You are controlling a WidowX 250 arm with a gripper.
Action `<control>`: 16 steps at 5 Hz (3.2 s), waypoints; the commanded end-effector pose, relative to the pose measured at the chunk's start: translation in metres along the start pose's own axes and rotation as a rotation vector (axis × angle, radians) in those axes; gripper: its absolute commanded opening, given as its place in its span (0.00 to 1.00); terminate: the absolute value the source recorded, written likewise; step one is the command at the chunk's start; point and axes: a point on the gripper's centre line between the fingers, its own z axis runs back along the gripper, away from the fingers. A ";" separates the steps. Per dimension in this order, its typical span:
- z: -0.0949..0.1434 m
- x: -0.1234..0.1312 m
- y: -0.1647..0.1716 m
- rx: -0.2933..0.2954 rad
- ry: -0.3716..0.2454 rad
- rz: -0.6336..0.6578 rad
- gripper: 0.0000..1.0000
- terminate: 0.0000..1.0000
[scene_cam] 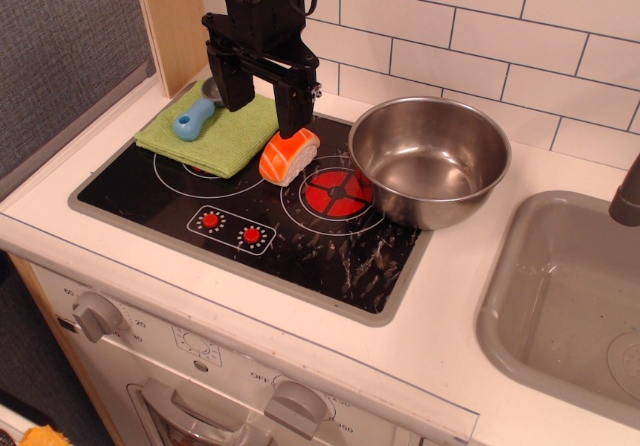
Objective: Put the blue spoon underneath the silver pan on the stovetop.
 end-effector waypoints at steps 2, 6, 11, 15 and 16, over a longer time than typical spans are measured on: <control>-0.003 -0.001 0.034 0.039 0.013 0.077 1.00 0.00; -0.031 -0.002 0.110 0.097 0.082 0.254 1.00 0.00; -0.002 -0.002 0.087 0.108 0.002 0.217 0.00 0.00; 0.011 -0.072 -0.016 0.042 -0.024 0.163 0.00 0.00; 0.005 -0.076 -0.045 0.048 -0.016 0.105 0.00 0.00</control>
